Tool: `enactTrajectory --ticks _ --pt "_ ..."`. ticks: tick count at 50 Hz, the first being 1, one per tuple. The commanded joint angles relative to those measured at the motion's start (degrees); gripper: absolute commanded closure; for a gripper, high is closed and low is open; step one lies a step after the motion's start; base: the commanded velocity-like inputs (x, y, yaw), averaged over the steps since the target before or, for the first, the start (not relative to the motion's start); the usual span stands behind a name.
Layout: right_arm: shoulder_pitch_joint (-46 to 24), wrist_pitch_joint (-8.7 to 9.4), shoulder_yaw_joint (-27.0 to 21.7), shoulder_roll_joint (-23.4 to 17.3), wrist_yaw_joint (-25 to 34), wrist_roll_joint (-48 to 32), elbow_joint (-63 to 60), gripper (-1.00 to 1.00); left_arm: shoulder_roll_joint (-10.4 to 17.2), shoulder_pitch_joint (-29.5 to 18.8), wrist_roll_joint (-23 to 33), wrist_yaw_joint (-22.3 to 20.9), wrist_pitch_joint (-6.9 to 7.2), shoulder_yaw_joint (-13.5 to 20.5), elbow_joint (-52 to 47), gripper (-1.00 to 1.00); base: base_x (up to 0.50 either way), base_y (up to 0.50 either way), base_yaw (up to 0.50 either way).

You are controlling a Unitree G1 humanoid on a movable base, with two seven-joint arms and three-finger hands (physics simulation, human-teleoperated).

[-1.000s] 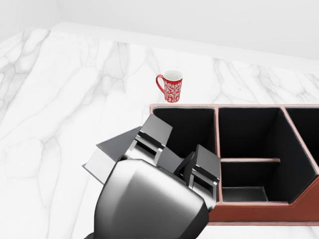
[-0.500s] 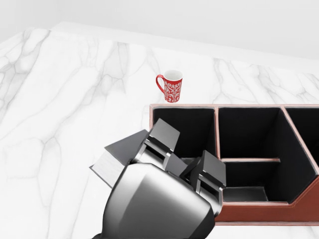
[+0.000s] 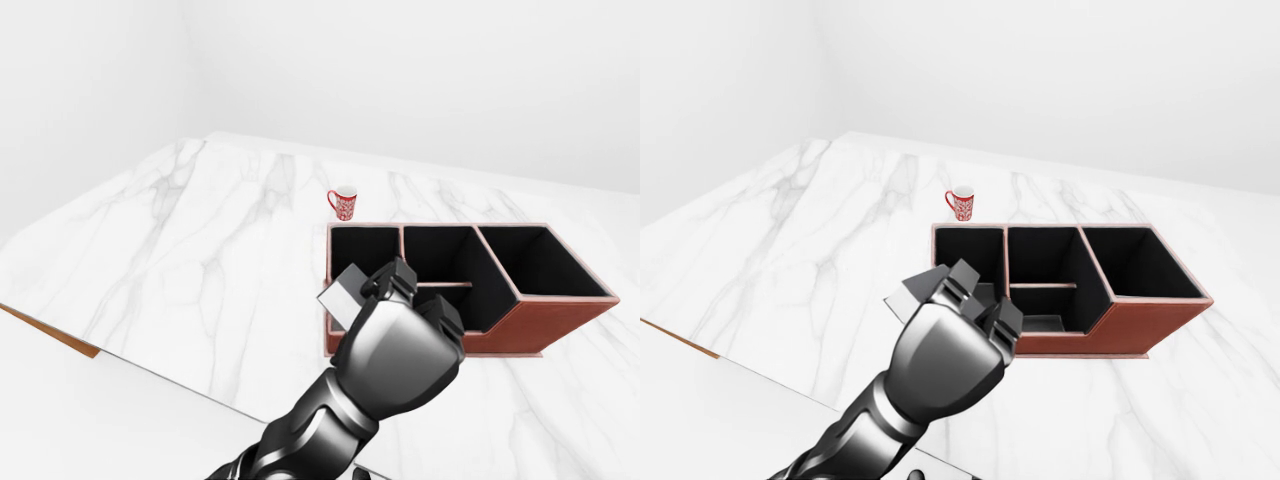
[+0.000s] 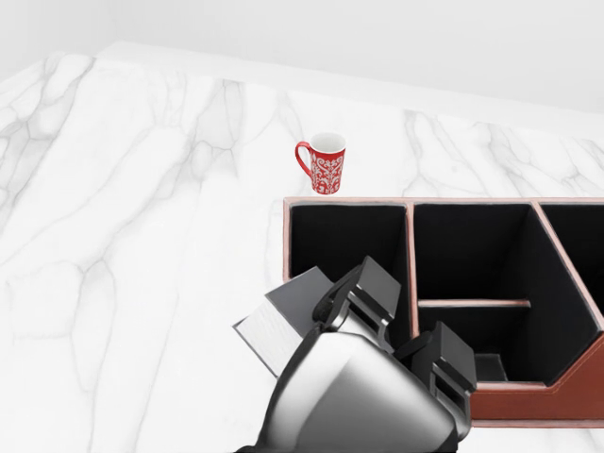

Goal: Pick up the book and place it in the left compartment of the caddy.

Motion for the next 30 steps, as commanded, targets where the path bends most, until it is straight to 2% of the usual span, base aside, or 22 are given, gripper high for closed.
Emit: enactTrajectory --ticks 1,6,13,23,24,30 --pt "0.04 0.00 -0.13 -0.04 0.03 0.09 -0.14 -1.00 -2.23 -1.70 0.49 2.07 0.00 -0.09 2.95 1.00 0.00 0.00 0.00" --pt "-0.11 0.00 0.12 -0.04 0.12 -0.17 0.13 -1.00 -3.56 -2.41 0.49 1.79 0.00 0.70 4.29 1.00 0.00 0.00 0.00" --pt "-0.13 0.00 0.22 -0.08 0.11 -0.21 0.10 -1.00 -7.87 -0.79 0.49 4.89 0.00 4.89 8.84 1.00 0.00 0.00 0.00" --pt "-0.07 0.00 0.10 -0.02 0.15 -0.19 -0.12 -1.00 -8.63 -0.76 0.49 5.12 0.00 5.82 9.57 1.00 0.00 0.00 0.00" --pt "0.09 0.00 0.00 0.01 0.28 -0.27 -0.30 -1.00 -10.21 -0.44 0.49 6.33 0.00 7.54 11.92 1.00 0.00 0.00 0.00" --pt "-0.11 0.00 0.20 0.06 0.52 -0.66 0.15 -1.00 -12.05 0.31 0.49 6.84 0.00 9.51 13.68 1.00 0.00 0.00 0.00"
